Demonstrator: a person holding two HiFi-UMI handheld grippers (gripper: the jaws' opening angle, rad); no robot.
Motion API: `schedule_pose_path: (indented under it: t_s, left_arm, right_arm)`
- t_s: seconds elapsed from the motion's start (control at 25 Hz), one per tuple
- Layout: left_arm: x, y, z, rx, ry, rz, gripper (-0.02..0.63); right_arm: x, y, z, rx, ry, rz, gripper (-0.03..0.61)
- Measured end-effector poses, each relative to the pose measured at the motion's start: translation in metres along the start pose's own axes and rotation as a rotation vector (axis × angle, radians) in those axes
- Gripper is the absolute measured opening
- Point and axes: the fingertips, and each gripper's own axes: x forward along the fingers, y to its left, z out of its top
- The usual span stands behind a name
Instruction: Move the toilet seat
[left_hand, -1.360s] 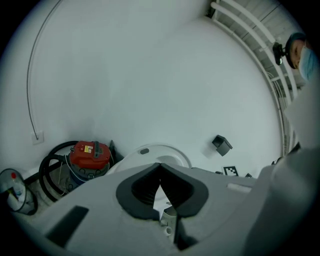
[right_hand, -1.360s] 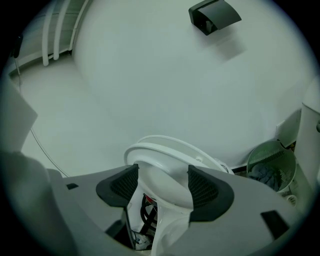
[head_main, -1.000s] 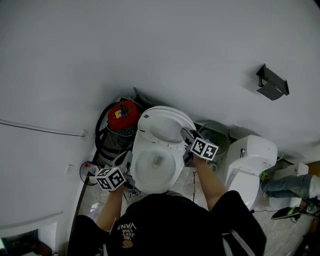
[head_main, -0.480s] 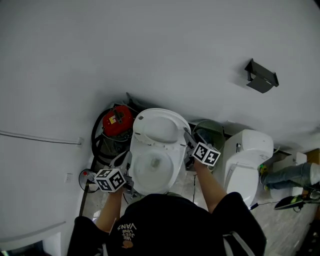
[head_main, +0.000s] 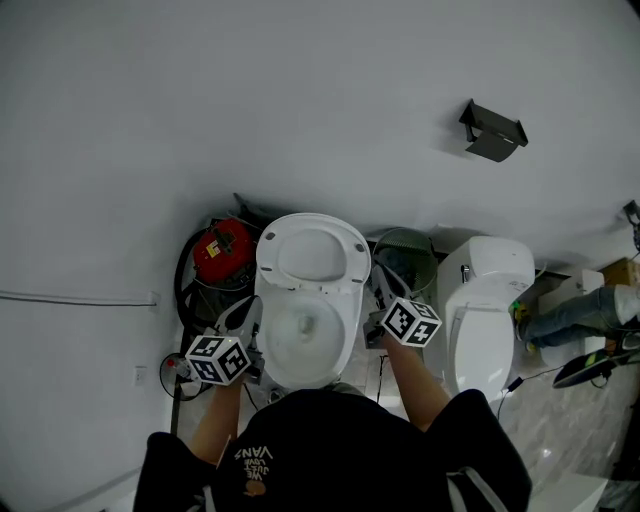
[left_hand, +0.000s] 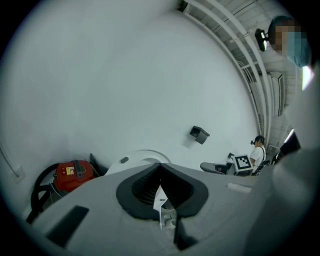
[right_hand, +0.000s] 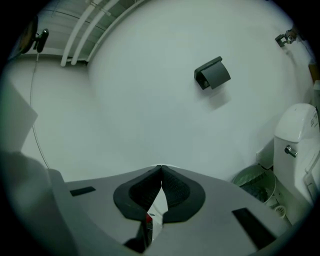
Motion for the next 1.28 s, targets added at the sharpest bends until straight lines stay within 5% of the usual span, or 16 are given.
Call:
schedule_pose_path:
  t_s: [0.72,1.28]
  left_arm:
    - [-0.069,-0.024,0.000,0.179,0.068,-0.166,0.003]
    - [-0.129,-0.027,-0.014,0.262,0.066,-0.202,0.003]
  right_arm:
    - [-0.105,0.103,-0.022,-0.009,-0.109,0.044,-0.002]
    - [-0.162,0.142,-0.057,-0.041,-0.145,0.014,-0.002]
